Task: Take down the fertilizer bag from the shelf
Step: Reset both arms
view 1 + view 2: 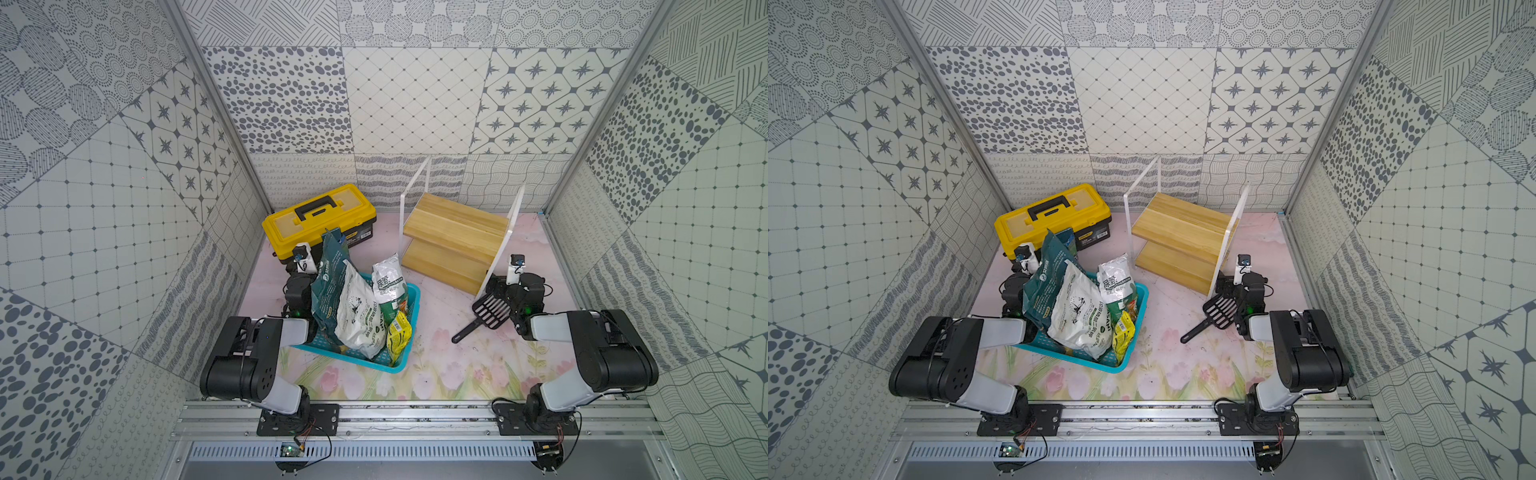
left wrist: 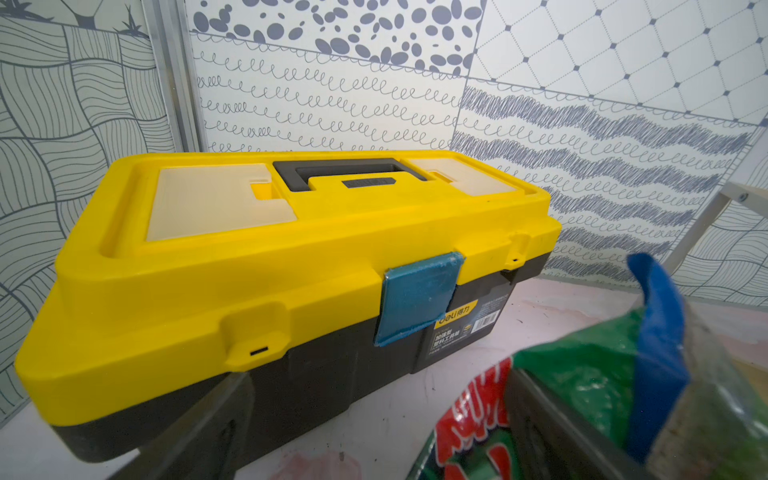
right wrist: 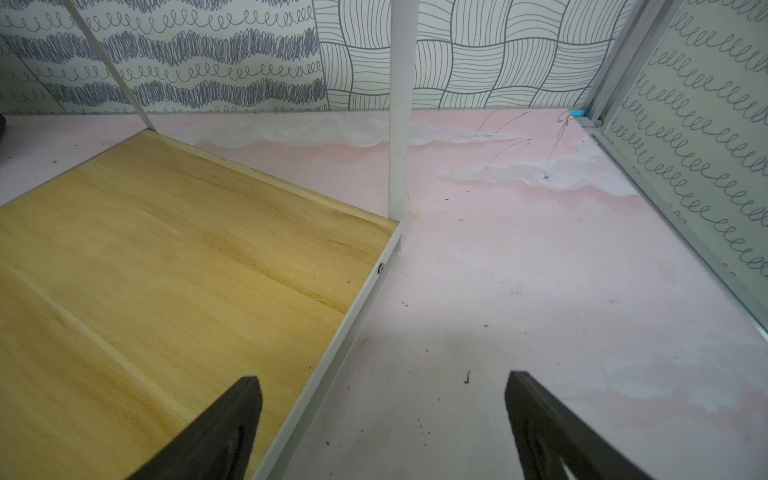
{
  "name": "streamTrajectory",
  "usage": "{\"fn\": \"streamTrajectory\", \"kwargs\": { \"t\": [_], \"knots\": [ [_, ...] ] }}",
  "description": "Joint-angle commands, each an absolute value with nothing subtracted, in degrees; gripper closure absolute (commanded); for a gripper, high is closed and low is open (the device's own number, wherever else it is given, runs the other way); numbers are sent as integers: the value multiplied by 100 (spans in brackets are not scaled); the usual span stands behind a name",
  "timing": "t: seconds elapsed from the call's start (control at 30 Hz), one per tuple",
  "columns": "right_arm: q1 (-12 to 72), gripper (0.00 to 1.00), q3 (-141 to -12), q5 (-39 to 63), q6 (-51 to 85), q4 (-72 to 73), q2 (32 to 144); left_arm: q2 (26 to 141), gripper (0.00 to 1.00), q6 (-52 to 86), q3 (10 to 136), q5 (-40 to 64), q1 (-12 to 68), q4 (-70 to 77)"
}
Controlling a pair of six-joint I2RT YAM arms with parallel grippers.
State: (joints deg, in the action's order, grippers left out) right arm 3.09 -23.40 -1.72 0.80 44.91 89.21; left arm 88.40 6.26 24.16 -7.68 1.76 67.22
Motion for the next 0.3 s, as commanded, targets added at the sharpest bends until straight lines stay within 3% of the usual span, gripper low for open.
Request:
{"fn": "streamTrajectory", "kwargs": {
  "t": [0.0,0.27],
  "knots": [
    [290,3,-2355,-151,68,4778,8903,9010,0,307,2329,-503,314,4844],
    [198,3,-2386,-43,122,4726,8901,9013,0,299,2336,-506,326,4860]
  ]
}}
